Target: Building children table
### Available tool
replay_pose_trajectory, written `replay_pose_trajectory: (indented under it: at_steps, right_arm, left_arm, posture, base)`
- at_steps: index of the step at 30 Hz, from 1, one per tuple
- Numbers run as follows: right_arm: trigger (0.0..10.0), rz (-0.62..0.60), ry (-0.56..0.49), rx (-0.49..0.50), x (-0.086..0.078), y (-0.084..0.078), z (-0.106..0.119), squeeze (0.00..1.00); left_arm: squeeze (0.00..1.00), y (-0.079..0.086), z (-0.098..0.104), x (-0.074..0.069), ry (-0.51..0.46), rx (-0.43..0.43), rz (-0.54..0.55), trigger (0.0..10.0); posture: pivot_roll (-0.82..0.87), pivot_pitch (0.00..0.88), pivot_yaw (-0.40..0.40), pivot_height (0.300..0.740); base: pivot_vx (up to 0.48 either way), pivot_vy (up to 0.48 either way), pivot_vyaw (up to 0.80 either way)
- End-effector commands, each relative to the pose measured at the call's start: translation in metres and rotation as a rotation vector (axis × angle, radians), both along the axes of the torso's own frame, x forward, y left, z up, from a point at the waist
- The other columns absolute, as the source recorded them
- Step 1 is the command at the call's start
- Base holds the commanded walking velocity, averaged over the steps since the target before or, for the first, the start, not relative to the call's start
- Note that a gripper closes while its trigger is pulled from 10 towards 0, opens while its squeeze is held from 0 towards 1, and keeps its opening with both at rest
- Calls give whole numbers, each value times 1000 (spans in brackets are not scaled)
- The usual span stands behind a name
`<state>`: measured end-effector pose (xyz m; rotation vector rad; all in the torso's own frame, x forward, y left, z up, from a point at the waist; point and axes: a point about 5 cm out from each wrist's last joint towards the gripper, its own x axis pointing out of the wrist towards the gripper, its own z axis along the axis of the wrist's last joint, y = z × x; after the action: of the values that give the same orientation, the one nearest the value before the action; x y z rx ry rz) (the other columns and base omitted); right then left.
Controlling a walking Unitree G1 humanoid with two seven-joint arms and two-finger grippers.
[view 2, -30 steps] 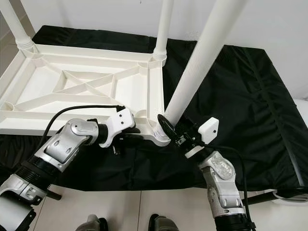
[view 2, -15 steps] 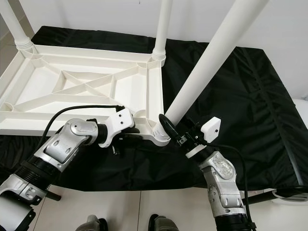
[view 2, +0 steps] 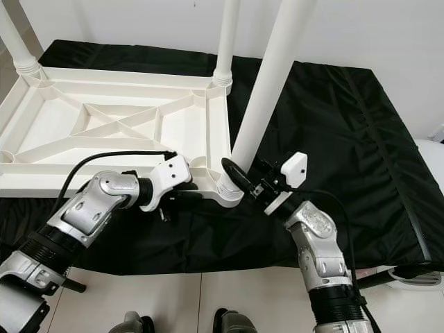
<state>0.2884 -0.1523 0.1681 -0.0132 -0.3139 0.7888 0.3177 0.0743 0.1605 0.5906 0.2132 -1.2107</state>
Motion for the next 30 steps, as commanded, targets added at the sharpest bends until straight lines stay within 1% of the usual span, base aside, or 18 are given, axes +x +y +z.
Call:
replay_pose_trajectory:
  at_steps: [1, 15, 28, 30]
  right_arm:
    - [10000, -54, 349, -117, -4, -11, -66, 0]
    - [10000, -61, 357, -118, -8, -11, -72, 0]
    - [10000, -102, 326, -93, -15, -8, -72, 0]
    - [10000, -129, 309, -74, -17, -5, -70, 0]
  left_arm:
    - [0, -5, 13, -1, -43, -22, -42, 10000]
    - [0, -5, 13, -2, -44, -24, -43, 10000]
    - [0, -6, 14, -1, -46, -28, -40, 10000]
    - [0, -6, 14, -1, -47, -30, -39, 10000]
  posture:
    - [-57, 160, -17, 740]
    - [-57, 166, -16, 740]
    - [-60, 166, -17, 740]
    - [-60, 165, -17, 740]
  base:
    - [0, 0, 0]
    - [0, 0, 0]
    - [0, 0, 0]
    - [0, 0, 0]
